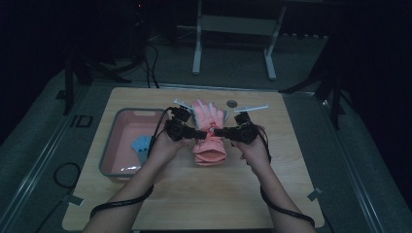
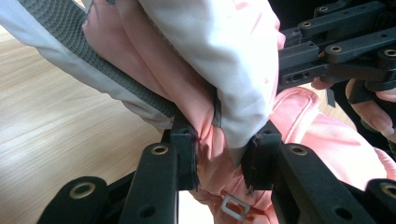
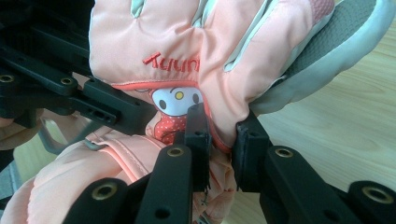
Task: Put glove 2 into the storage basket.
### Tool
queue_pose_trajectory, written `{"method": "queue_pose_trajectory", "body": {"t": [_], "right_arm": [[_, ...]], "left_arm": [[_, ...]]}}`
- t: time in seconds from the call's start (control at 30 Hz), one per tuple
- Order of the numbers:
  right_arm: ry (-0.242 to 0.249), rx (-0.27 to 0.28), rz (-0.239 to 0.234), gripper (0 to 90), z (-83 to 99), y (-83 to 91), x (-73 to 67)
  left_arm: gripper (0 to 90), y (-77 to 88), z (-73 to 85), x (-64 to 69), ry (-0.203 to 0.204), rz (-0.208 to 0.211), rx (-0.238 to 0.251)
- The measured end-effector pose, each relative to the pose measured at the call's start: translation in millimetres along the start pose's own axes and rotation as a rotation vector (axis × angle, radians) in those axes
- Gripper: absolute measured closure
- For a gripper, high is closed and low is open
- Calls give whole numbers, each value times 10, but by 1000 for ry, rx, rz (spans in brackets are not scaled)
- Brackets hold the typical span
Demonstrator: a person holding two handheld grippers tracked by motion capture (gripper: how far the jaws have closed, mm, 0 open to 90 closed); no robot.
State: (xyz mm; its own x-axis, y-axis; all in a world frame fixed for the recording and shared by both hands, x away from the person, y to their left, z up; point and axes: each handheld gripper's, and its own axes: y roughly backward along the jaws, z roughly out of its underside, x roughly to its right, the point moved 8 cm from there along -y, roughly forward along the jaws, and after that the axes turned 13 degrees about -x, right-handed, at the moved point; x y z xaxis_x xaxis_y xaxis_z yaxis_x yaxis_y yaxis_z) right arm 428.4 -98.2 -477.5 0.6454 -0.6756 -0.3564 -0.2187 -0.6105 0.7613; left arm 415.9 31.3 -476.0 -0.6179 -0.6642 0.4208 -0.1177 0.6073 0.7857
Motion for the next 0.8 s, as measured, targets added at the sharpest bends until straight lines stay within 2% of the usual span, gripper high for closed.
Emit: {"method": "queue_pose_trajectory", "body": {"t": [0.2,0.23,0.27,0.4,0.5,0.53,0.67,0.73,0.77,0.8], "right_arm": [[19,-5,-17,783,-153,-119,-199],[22,-7,-19,783,-184,-141,-245],[22,-7,-19,783,-184,-141,-245],[49,-13,-18,782,-314,-244,-430],[55,-15,-25,782,-347,-281,-484],[62,-19,-34,782,-391,-330,-552],[66,-23,-37,782,-425,-370,-611],[84,-29,-42,783,-532,-465,-768],[84,-29,-42,783,-532,-465,-768],[87,-27,-45,782,-560,-489,-807]], "left_arm": [[703,232,106,-143,10,-11,5],[703,232,106,-143,10,-11,5],[703,277,124,-169,13,-13,7],[702,452,213,-276,20,-27,2],[702,510,251,-315,25,-32,4],[702,572,292,-359,29,-37,2],[702,675,349,-424,38,-50,4],[702,807,415,-500,50,-61,8],[702,807,415,-500,50,-61,8],[702,880,452,-542,52,-73,10]]}}
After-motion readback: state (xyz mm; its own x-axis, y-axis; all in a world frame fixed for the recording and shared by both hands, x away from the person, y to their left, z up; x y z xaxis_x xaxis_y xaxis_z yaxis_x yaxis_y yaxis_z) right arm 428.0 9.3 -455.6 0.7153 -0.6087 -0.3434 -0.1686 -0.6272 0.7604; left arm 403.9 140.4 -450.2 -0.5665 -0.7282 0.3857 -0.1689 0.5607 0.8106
